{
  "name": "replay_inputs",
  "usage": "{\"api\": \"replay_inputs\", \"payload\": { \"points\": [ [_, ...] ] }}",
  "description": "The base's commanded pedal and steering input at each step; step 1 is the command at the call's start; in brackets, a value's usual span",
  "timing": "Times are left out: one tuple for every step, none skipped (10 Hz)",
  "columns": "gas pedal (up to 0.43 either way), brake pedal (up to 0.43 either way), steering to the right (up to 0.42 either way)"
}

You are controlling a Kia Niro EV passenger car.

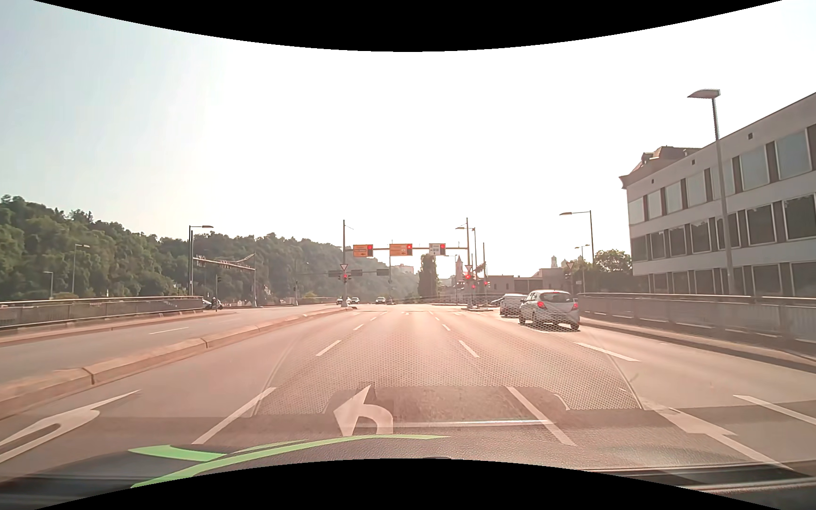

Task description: Follow the waypoints while adhering to traffic rules and regulations

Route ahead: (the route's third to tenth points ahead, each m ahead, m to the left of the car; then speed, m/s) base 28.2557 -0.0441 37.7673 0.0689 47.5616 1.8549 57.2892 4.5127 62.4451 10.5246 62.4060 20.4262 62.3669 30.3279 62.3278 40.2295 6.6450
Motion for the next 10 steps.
{"api": "replay_inputs", "payload": {
  "points": [
    [0.0,0.0,0.0],
    [0.0,0.0,0.0],
    [0.0,0.0,0.0],
    [0.0,0.0,0.0],
    [0.0,0.0,0.0],
    [0.0,0.0,0.0],
    [0.0,0.0,0.0],
    [0.0,0.0,0.0],
    [0.0,0.0,0.0],
    [0.0,0.0,0.0]
  ]
}}
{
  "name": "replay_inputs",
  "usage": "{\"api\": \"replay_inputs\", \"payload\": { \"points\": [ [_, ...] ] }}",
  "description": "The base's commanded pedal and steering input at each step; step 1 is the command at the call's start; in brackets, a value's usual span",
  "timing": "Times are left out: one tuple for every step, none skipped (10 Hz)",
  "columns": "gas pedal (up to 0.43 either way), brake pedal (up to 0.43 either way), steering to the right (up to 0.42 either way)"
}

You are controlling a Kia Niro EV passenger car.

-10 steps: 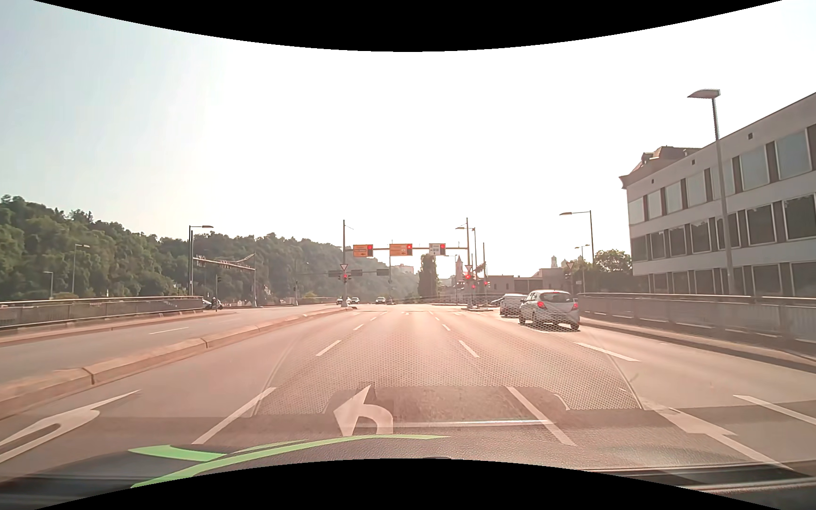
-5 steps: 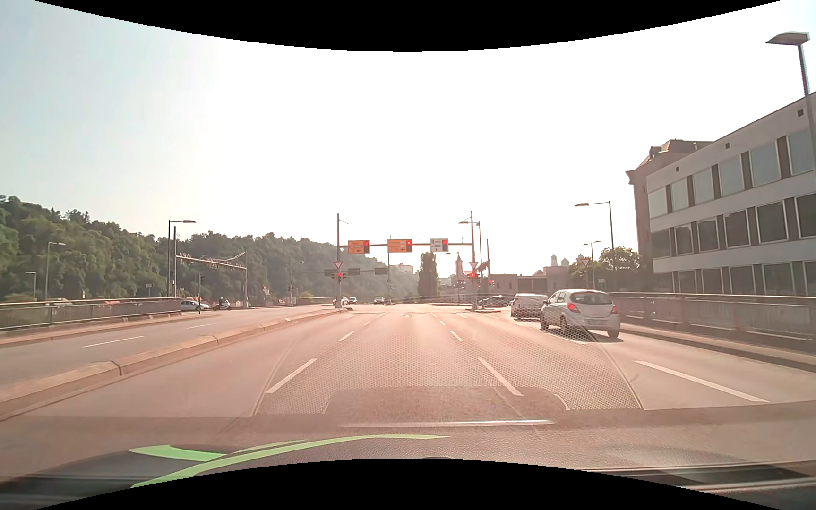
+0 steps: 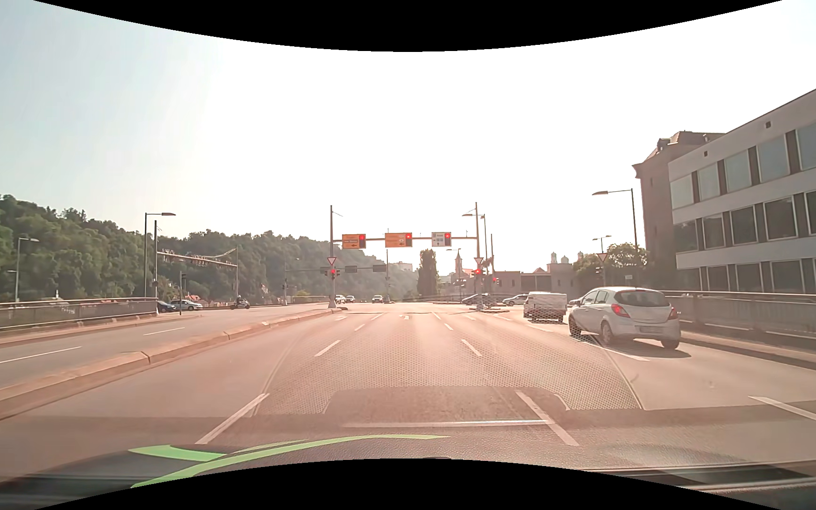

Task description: Follow the waypoints while adhering to traffic rules and regulations

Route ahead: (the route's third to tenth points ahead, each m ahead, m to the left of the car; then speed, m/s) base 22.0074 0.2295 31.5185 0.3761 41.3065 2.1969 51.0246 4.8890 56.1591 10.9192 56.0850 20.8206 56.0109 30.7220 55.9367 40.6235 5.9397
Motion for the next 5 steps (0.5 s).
{"api": "replay_inputs", "payload": {
  "points": [
    [0.0,0.0,0.0],
    [0.0,0.0,0.0],
    [0.0,0.0,0.0],
    [0.0,0.0,0.0],
    [0.0,0.0,0.0]
  ]
}}
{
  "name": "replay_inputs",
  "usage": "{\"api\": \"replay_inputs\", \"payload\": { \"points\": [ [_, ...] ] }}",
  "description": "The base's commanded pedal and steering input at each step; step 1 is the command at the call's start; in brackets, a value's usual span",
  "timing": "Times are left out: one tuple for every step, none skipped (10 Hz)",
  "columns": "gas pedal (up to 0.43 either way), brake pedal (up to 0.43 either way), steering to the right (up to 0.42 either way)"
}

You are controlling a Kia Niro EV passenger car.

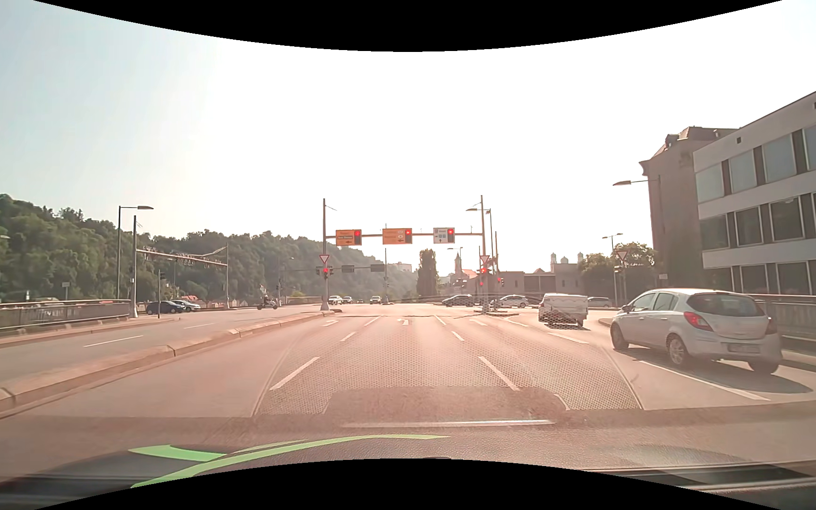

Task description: Follow the waypoints while adhering to traffic rules and regulations

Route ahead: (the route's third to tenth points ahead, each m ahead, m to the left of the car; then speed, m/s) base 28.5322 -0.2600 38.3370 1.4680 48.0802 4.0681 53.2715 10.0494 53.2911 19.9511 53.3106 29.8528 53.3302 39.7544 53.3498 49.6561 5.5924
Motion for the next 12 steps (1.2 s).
{"api": "replay_inputs", "payload": {
  "points": [
    [0.0,0.0,0.0],
    [0.0,0.0,0.0],
    [0.0,0.0,0.0],
    [0.0,0.0,0.0],
    [0.0,0.0,0.001],
    [0.0,0.0,0.001],
    [0.0,0.0,0.001],
    [0.0,0.0,0.001],
    [0.0,0.012,0.002],
    [0.0,0.03,0.002],
    [0.0,0.037,0.002],
    [0.0,0.055,0.002]
  ]
}}
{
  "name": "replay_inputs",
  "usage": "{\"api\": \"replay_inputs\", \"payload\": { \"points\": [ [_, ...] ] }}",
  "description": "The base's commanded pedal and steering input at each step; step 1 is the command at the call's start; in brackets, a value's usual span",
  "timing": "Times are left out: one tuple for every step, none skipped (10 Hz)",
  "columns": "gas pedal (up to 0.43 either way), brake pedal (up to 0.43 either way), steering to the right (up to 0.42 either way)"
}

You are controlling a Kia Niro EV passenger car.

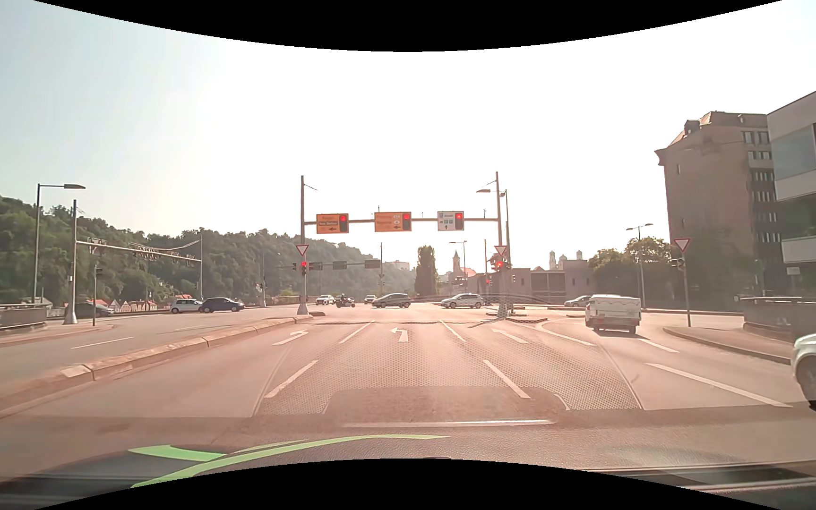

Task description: Follow the waypoints while adhering to traffic rules and regulations

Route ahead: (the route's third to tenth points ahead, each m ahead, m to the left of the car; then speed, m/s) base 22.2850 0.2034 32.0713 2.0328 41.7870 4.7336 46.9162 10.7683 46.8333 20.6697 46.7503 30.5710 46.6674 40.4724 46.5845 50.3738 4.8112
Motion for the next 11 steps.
{"api": "replay_inputs", "payload": {
  "points": [
    [0.0,0.061,0.002],
    [0.0,0.067,0.002],
    [0.0,0.067,0.002],
    [0.0,0.073,0.002],
    [0.0,0.073,0.001],
    [0.0,0.073,0.001],
    [0.0,0.073,-0.001],
    [0.0,0.073,-0.002],
    [0.0,0.079,-0.002],
    [0.0,0.079,-0.002],
    [0.0,0.079,-0.002]
  ]
}}
